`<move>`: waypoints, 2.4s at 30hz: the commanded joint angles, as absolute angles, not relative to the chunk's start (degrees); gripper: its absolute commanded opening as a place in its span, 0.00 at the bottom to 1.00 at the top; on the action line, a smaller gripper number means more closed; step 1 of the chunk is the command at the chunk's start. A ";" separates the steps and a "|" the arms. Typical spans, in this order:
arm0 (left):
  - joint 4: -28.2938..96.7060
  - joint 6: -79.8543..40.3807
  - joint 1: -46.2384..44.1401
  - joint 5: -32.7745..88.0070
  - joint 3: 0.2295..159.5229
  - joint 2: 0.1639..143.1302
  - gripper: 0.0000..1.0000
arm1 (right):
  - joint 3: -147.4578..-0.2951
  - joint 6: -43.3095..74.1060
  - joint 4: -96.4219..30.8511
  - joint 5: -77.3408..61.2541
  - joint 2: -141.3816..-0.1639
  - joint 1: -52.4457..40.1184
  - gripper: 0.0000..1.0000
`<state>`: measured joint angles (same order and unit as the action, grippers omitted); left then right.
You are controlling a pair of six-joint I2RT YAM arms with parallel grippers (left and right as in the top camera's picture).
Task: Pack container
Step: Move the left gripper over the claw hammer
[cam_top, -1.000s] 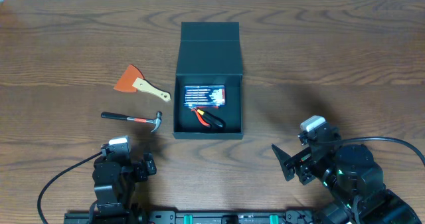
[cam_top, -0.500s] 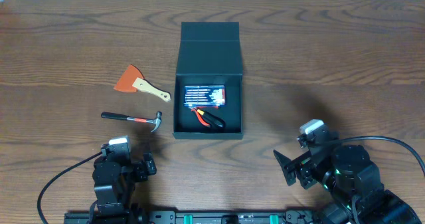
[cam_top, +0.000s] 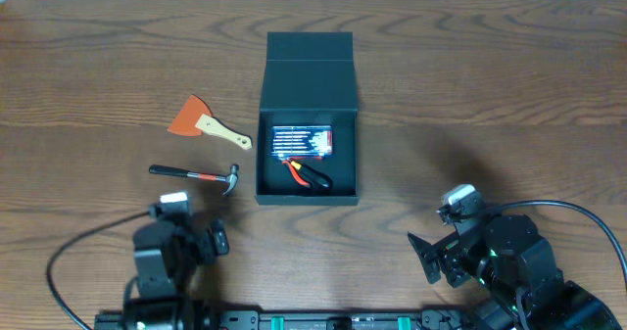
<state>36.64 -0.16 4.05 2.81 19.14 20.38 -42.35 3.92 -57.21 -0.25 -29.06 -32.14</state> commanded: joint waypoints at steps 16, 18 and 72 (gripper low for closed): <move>34.30 -21.91 3.88 7.64 56.05 56.80 0.99 | -42.19 4.67 -57.10 0.19 -28.82 -31.81 0.99; 34.30 -30.44 3.88 2.52 56.93 60.07 0.99 | -42.17 4.69 -57.10 0.19 -28.82 -31.81 0.99; 40.21 -79.81 4.56 11.57 57.04 99.39 0.75 | -42.19 4.67 -57.10 0.19 -28.84 -31.81 0.99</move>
